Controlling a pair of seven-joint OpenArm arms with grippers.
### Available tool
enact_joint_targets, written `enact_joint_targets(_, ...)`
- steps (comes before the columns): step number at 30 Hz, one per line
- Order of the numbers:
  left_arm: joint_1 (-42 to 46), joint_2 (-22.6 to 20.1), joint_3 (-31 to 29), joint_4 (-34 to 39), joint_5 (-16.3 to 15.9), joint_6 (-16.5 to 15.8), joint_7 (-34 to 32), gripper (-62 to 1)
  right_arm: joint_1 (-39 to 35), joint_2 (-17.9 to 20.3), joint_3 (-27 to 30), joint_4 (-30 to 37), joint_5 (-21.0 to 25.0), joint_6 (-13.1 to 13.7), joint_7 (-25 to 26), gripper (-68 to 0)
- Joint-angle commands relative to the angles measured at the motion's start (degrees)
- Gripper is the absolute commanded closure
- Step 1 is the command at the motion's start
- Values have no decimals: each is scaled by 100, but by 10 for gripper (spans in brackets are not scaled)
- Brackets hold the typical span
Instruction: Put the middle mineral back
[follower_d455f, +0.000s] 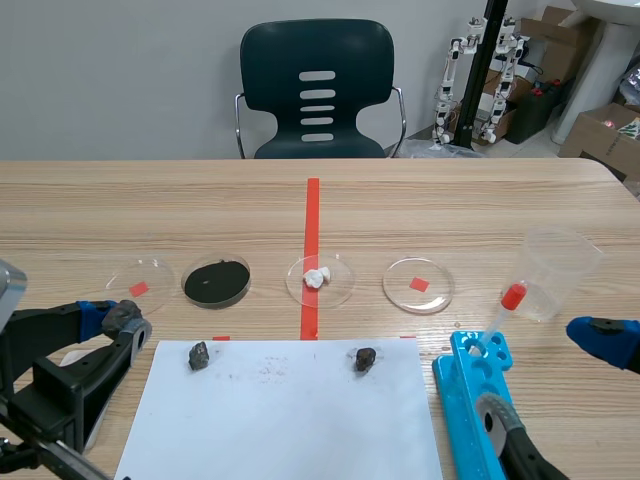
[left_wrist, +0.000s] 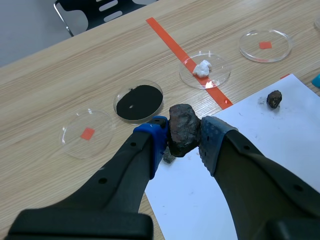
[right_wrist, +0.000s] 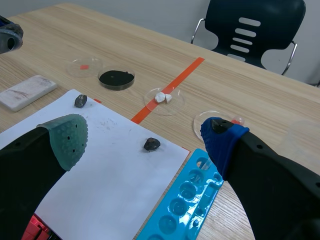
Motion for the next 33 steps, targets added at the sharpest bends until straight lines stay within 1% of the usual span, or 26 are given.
enact_joint_targets(1, -31, 28, -31, 61, -35, -11, -101, -57, 52, -2, 39, 33, 22, -20, 87, -475)
enact_joint_targets(10, -37, 39, -31, 61, -35, -11, -125, -57, 52, -2, 39, 33, 22, -20, 87, -475)
enact_joint_targets(13, -81, 125, -31, 61, -31, -7, -101, -57, 52, -2, 39, 33, 22, -20, 87, -475)
enact_joint_targets(20, -127, 76, -11, 61, 76, -11, 28, -57, 52, -2, 39, 33, 24, -20, 87, -475)
enact_joint_targets(23, -308, -48, 195, 61, 72, -11, 531, -57, 52, -2, 39, 33, 22, -20, 87, -475)
enact_joint_targets(26, -643, -330, 614, 61, 35, -11, 1318, -57, 52, -2, 39, 33, 22, -20, 85, -475)
enact_joint_targets(28, -942, -527, 938, 61, -146, 50, 1860, -57, 52, -2, 39, 33, 22, -20, 87, -475)
enact_joint_targets(29, -1099, -619, 1097, 61, -267, 142, 2133, -57, 52, -2, 39, 33, 22, -20, 87, -475)
enact_joint_targets(31, -1464, -750, 1443, 61, -544, 542, 2771, -57, 52, -2, 39, 33, 22, -20, 87, -475)
enact_joint_targets(33, -1860, -782, 1759, 61, -988, 1189, 3458, -57, 52, -2, 39, 33, 22, -20, 87, -475)
